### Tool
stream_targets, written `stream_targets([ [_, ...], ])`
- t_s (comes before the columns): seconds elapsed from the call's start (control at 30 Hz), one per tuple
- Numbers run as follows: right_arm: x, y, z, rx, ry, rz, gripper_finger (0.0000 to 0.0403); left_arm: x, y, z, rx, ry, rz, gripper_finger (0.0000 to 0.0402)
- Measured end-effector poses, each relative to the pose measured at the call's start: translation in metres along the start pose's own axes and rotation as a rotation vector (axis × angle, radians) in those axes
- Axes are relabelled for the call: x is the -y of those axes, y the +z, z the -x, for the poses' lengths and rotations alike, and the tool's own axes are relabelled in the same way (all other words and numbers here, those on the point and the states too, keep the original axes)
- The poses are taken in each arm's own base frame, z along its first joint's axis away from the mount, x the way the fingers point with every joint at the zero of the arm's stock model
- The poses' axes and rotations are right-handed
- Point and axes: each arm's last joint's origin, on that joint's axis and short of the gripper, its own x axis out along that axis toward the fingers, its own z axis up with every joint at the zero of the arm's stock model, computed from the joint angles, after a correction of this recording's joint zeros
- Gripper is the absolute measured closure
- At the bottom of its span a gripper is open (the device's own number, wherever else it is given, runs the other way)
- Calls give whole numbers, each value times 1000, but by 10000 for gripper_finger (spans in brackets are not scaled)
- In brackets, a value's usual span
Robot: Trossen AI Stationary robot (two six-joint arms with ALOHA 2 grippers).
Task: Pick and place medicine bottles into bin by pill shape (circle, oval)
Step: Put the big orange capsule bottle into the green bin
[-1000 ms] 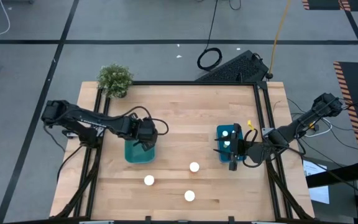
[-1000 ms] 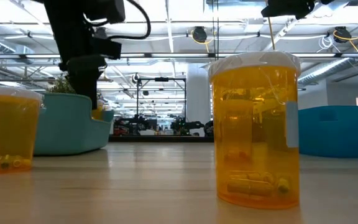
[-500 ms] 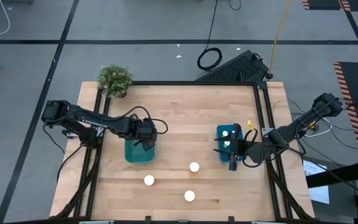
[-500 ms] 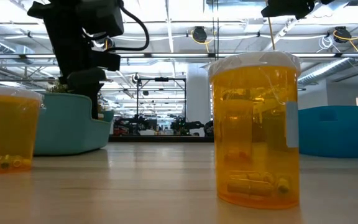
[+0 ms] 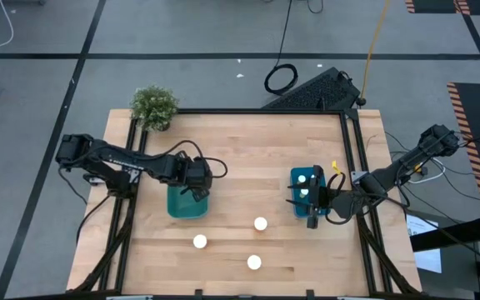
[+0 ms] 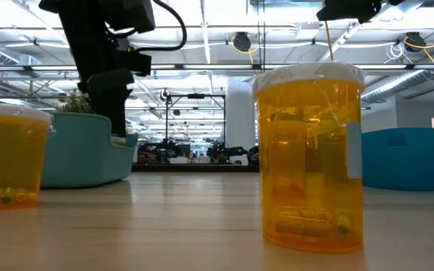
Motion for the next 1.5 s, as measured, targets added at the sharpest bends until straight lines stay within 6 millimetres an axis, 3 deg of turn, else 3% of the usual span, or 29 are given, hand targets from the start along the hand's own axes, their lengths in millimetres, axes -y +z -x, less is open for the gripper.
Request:
stream_targets([
  [0.5, 0, 0, 0, 0, 1, -4, 222, 7, 8, 37, 63, -58, -3, 96],
  [0.7, 0, 0, 0, 2, 2, -14, 222, 8, -1, 61, 132, -128, -15, 96],
  [0.97, 0, 0, 0, 2, 3, -14, 222, 27, -18, 81, 166, -199, -122, 96],
  [1.2, 0, 0, 0, 2, 2, -17, 222, 50, -25, 123, 269, -323, -326, 96],
  [1.5, 0, 0, 0, 2, 1, -17, 222, 67, -40, 162, 342, -441, -422, 96],
])
